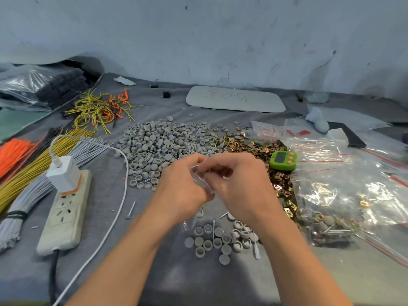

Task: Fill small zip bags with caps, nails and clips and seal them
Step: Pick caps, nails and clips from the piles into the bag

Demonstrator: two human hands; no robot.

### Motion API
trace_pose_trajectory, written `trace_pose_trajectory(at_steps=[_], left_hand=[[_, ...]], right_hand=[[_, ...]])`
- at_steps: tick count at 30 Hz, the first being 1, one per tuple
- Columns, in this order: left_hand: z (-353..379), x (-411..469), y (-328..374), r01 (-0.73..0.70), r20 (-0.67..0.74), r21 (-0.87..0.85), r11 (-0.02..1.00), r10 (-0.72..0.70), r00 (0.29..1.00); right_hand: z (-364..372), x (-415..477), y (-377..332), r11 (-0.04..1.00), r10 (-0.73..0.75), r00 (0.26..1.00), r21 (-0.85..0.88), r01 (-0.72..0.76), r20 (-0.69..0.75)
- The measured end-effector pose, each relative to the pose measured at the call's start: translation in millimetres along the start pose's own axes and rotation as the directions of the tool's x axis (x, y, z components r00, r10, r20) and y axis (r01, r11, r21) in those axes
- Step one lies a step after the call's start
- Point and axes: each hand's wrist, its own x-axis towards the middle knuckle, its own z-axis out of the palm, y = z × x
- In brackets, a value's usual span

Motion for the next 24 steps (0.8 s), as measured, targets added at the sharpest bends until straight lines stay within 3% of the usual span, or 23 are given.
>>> trace_pose_trajectory(at_steps=[3,7,10,12,14,17,20,24], left_hand=[[1.2,0.6,-0.2,0.008,0.038,-0.046,0.999,-0.006,0.999],[-1.2,1.9,-1.0,0.024,0.036,-0.205,0.978,-0.017,0.999],[-6.4,3.5,-5.8,0.043,-0.018,-0.28,0.959,-0.05,0.999],[-10.9,4.3,-7.9,0.041,-0.048,-0.345,0.938,-0.061,0.997],[-14.5,5.2,-8.2,0.036,-0.084,-0.417,0.908,-0.077,0.993],[-18.4,4.8,-7.7,-0.006,-0.181,-0.443,0.897,-0.082,0.98],[-18.8,5.3,-7.0,-0.039,-0.242,-0.401,0.915,-0.065,0.968],[-16.1,5.0,-7.3,-0.022,-0.221,-0.388,0.921,-0.07,0.973]], right_hand=[[1.7,0.8,2.8,0.984,0.018,0.994,0.177,0.001,-0.109],[-0.8,2.1,4.4,0.977,0.019,0.999,0.212,-0.009,-0.044],[-14.6,5.0,13.5,0.955,0.085,0.982,0.295,-0.032,-0.169],[-24.7,6.0,25.5,0.985,0.126,0.976,0.139,-0.101,-0.18],[-26.8,3.3,34.6,0.971,0.172,0.985,-0.162,-0.173,-0.022],[-16.5,-4.8,39.1,0.865,0.317,0.924,-0.465,-0.188,0.215],[-7.0,-8.8,36.2,0.79,0.385,0.867,-0.599,-0.132,0.317],[5.9,-13.4,29.4,0.707,0.315,0.889,-0.707,0.013,0.332]])
